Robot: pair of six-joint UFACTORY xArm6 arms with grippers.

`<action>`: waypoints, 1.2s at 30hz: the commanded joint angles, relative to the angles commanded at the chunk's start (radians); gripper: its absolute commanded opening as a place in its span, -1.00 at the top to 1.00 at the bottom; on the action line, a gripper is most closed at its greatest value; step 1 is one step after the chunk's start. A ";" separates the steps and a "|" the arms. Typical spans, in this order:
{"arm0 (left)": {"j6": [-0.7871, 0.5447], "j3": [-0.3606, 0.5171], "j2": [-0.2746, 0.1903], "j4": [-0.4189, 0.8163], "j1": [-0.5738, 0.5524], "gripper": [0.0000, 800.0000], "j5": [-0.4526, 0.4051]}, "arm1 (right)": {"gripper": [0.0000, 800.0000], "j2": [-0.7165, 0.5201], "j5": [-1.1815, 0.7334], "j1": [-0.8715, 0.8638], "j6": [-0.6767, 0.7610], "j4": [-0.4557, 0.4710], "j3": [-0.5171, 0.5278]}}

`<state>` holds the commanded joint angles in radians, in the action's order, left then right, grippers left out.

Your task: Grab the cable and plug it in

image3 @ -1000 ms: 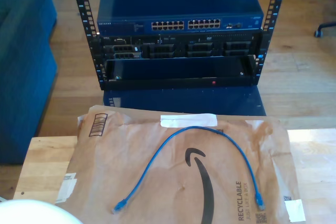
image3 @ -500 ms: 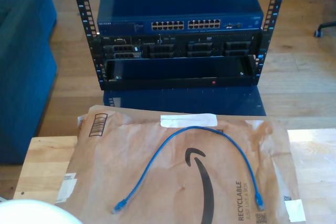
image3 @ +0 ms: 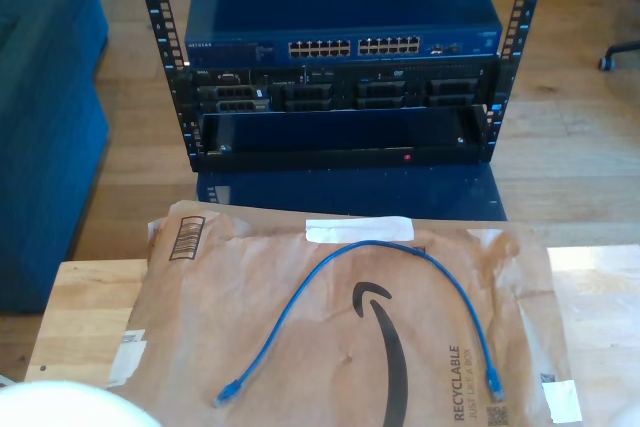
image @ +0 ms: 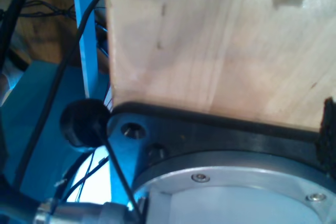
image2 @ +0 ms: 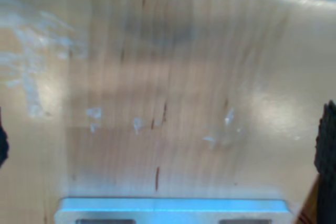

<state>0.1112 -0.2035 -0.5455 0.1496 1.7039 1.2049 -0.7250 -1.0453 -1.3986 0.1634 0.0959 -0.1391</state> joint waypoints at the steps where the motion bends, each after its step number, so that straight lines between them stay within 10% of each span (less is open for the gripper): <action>1: 0.000 -0.048 -0.002 -0.008 -0.003 -1.00 0.080 | -0.99 -0.012 -0.026 0.000 0.006 -0.002 -0.026; 11: 0.110 -0.391 0.011 -0.299 -0.166 -1.00 0.474 | -0.99 -0.020 -0.043 0.344 0.427 -0.089 -0.210; 23: 0.914 -0.482 0.014 -0.404 -0.844 -1.00 0.460 | -0.98 -0.018 -0.054 1.318 1.208 -0.087 -0.287; 36: 1.011 -0.413 0.015 -0.606 -1.019 -1.00 0.368 | -0.99 0.287 0.160 2.082 1.629 -0.087 -0.413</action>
<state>1.1224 -0.6162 -0.5301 -0.4565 0.6851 1.5731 -0.4381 -0.8857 0.6836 1.7929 0.0084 -0.5518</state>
